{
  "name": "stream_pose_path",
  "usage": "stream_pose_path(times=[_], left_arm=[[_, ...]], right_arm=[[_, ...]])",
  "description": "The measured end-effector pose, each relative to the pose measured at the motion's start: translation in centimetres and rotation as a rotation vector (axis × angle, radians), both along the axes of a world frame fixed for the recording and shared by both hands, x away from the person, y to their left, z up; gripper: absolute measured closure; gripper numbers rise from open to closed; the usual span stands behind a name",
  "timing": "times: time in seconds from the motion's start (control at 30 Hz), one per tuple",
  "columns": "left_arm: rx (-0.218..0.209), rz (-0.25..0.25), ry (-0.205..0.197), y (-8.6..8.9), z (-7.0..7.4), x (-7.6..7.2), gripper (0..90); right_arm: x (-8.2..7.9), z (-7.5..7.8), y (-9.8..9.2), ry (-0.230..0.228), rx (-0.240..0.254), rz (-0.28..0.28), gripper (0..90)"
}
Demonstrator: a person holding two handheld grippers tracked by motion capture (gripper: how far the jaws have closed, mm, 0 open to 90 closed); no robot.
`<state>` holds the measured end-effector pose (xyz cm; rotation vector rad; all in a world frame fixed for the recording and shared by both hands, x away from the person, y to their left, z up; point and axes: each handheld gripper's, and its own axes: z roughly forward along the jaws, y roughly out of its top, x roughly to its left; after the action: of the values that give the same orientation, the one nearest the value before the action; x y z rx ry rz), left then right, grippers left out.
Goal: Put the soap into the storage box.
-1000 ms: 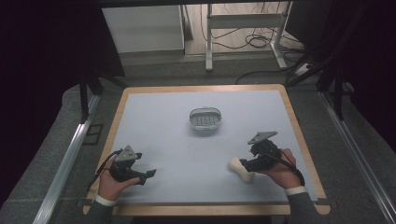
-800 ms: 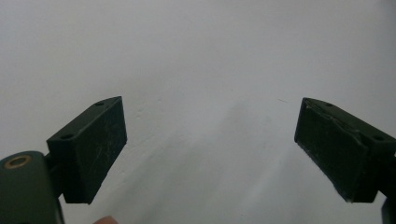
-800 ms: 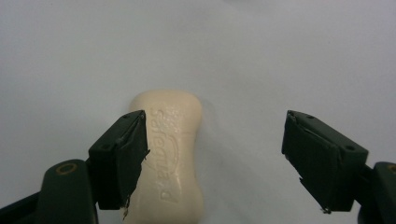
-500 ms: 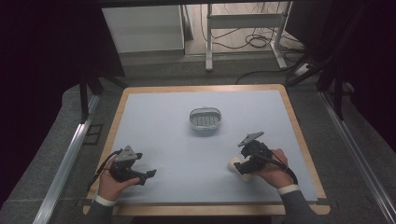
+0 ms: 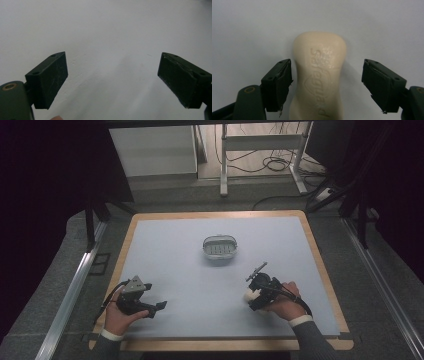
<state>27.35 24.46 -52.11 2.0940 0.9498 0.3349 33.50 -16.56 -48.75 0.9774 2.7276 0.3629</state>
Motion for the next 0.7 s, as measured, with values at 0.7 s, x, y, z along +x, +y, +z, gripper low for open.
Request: stream_pose_path(times=[0.7], left_arm=[[0.000,-0.001,0.002,-0.06,-0.03,0.01,9.6]], right_arm=[[0.42,0.03,-0.44,0.054,-0.019,-0.011,48.9]])
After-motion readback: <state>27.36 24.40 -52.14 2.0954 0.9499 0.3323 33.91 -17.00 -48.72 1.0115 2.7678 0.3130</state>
